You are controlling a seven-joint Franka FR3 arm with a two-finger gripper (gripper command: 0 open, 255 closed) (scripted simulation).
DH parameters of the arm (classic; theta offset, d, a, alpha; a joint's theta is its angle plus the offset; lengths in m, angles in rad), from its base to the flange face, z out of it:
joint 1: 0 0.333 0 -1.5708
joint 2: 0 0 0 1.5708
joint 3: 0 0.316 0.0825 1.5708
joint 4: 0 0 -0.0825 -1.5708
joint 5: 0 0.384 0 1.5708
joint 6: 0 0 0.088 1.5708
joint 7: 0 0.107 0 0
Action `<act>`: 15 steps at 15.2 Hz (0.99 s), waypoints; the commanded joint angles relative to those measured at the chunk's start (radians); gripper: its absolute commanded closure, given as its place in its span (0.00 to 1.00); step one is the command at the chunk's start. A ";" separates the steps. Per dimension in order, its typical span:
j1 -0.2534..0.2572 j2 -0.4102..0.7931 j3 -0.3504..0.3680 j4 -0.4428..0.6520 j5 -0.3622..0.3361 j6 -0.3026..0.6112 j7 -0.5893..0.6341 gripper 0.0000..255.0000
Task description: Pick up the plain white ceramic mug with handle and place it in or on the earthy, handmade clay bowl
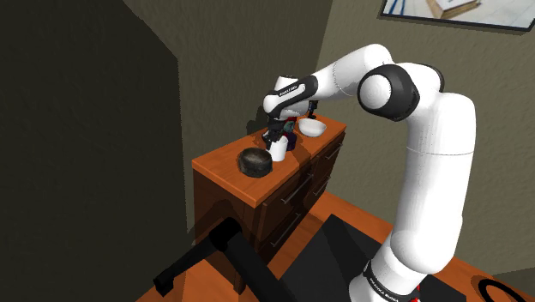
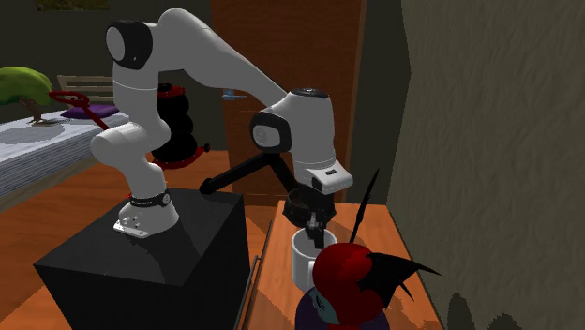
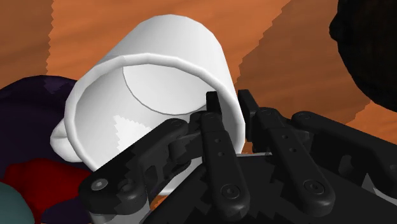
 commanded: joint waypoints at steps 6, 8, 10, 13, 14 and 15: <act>0.000 0.000 0.000 0.000 0.000 0.000 0.000 1.00; 0.001 -0.007 -0.001 0.004 -0.002 -0.011 0.002 1.00; 0.002 -0.020 -0.003 0.015 -0.007 -0.034 0.004 1.00; 0.004 -0.038 -0.005 0.031 -0.013 -0.068 0.009 1.00; 0.004 -0.044 -0.006 0.037 -0.015 -0.080 0.010 1.00; 0.005 -0.049 -0.007 0.043 -0.017 -0.091 0.011 1.00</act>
